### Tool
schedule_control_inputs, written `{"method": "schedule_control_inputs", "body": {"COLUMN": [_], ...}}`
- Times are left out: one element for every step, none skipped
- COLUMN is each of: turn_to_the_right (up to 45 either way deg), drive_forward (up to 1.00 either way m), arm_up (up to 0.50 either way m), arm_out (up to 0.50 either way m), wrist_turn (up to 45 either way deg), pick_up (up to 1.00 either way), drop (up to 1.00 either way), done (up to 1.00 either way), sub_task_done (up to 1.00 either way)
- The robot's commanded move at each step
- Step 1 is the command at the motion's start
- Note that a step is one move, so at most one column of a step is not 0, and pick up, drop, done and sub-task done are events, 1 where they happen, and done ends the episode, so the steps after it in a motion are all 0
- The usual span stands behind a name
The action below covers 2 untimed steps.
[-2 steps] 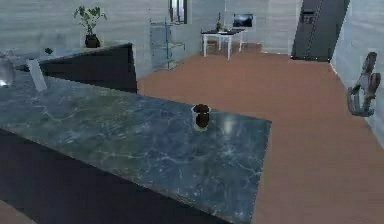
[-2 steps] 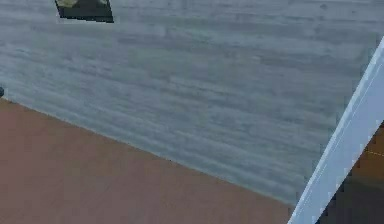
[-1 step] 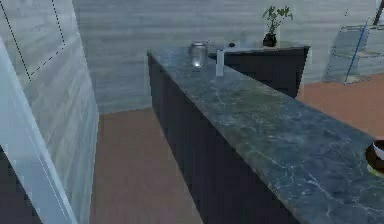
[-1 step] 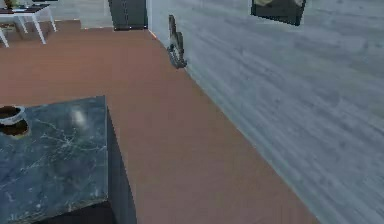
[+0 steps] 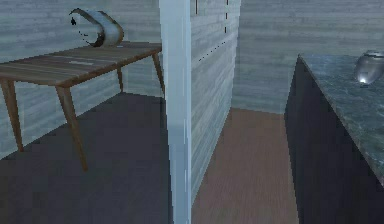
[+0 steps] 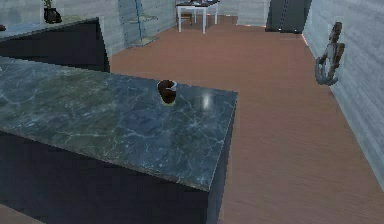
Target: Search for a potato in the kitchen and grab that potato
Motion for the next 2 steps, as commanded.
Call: {"method": "schedule_control_inputs", "body": {"turn_to_the_right": [0.0, 0.0], "drive_forward": [0.00, 0.00], "arm_up": [0.50, 0.38], "arm_out": [0.00, 0.00], "wrist_turn": [0.0, 0.0], "pick_up": [0.00, 0.00], "drop": [0.00, 0.00], "done": [0.00, 0.00], "sub_task_done": [0.00, 0.00]}}
